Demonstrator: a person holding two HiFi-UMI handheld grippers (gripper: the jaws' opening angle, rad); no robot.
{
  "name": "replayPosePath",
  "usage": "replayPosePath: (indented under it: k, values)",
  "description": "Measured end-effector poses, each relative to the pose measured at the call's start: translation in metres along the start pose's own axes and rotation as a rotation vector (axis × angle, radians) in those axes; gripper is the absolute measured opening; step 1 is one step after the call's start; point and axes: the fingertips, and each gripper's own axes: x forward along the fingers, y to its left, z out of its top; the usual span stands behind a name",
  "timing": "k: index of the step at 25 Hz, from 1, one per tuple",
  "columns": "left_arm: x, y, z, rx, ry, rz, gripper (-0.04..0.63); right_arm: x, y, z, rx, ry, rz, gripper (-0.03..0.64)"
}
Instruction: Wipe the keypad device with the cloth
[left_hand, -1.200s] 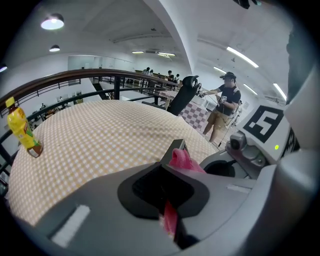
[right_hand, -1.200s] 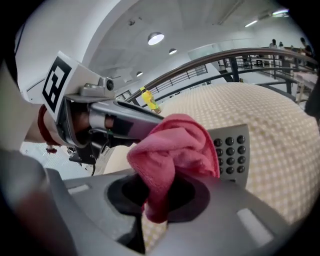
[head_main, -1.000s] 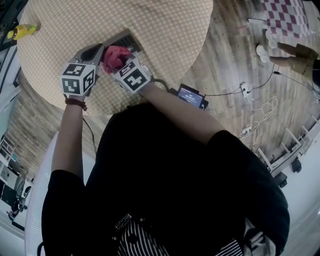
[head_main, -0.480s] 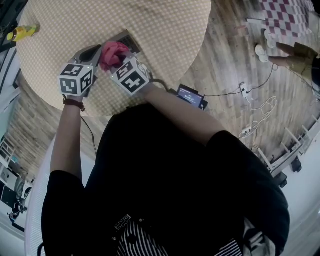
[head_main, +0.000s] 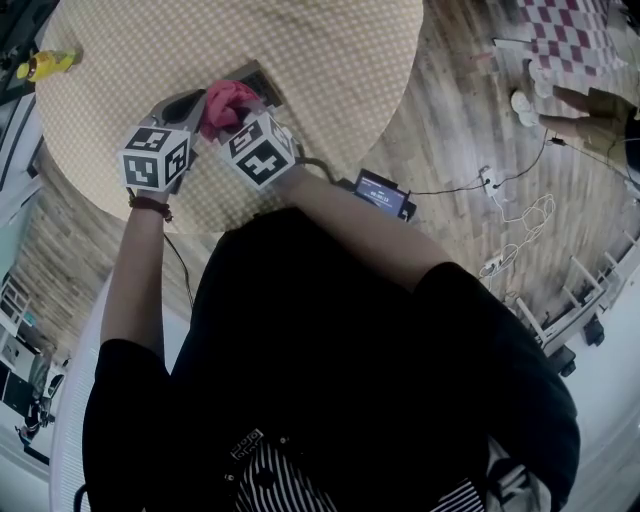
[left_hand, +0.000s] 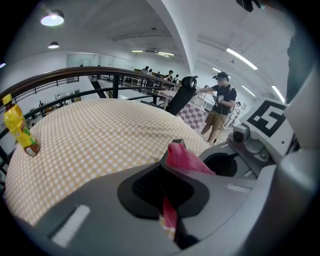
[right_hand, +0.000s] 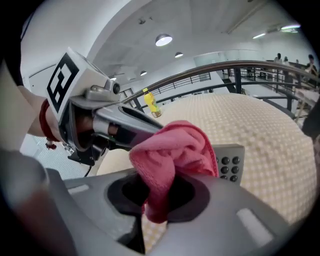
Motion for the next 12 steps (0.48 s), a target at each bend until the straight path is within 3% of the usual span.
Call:
replayPosePath:
  k: [8, 12]
  values:
    - [0.001, 0.000, 0.000, 0.006, 0.001, -0.004, 0.000, 0.004, 0.000, -0.005, -0.050, -0.034, -0.009, 0.075]
    - [0.001, -0.002, 0.000, 0.017, 0.003, 0.000, 0.000, 0.008, 0.003, -0.028, -0.030, 0.007, 0.002, 0.075]
